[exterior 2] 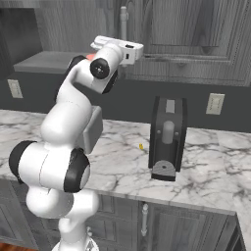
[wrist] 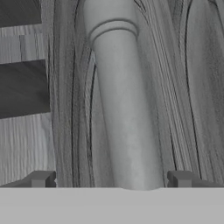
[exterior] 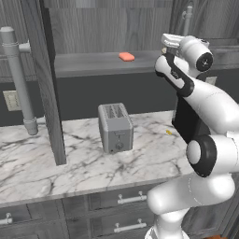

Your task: Pick the bar soap and dish brush from the cabinet and place them on the counter.

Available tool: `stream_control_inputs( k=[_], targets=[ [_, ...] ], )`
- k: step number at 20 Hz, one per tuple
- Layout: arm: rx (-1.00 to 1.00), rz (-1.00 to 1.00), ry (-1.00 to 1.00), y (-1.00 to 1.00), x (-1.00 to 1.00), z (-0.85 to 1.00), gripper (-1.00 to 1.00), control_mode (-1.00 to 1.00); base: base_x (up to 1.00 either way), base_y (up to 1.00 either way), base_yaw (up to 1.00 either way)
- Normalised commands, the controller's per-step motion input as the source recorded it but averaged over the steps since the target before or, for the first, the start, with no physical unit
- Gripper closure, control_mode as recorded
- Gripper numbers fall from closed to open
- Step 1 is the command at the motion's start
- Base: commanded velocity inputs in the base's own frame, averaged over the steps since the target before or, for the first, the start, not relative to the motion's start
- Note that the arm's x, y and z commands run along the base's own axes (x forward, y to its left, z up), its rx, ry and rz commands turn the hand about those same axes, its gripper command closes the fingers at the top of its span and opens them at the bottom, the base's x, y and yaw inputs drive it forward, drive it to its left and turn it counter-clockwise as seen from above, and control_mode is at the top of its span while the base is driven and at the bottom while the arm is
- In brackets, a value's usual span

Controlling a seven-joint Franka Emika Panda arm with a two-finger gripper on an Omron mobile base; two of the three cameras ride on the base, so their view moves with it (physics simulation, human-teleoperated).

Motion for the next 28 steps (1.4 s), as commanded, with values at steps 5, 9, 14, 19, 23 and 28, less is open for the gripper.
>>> stream_control_inputs(
  k=[5,9,14,19,23,28],
  targets=[
    [0.0,0.02,0.0,0.0,0.27,0.0,1.0,-1.0,0.0,0.0,0.0],
    [0.0,0.02,0.02,-0.01,0.11,0.0,1.0,-1.0,0.0,0.0,0.0],
    [-0.01,0.01,0.05,-0.12,-0.13,0.0,1.0,-1.0,0.0,0.0,0.0],
    [-0.05,0.0,0.19,-0.16,-0.27,0.0,1.0,-1.0,0.0,0.0,0.0],
    [-0.06,0.0,0.21,-0.14,-0.28,0.0,1.0,-1.0,0.0,0.0,0.0],
    [-0.06,0.0,0.19,-0.19,-0.32,0.0,1.0,-1.0,0.0,0.0,0.0]
  ],
)
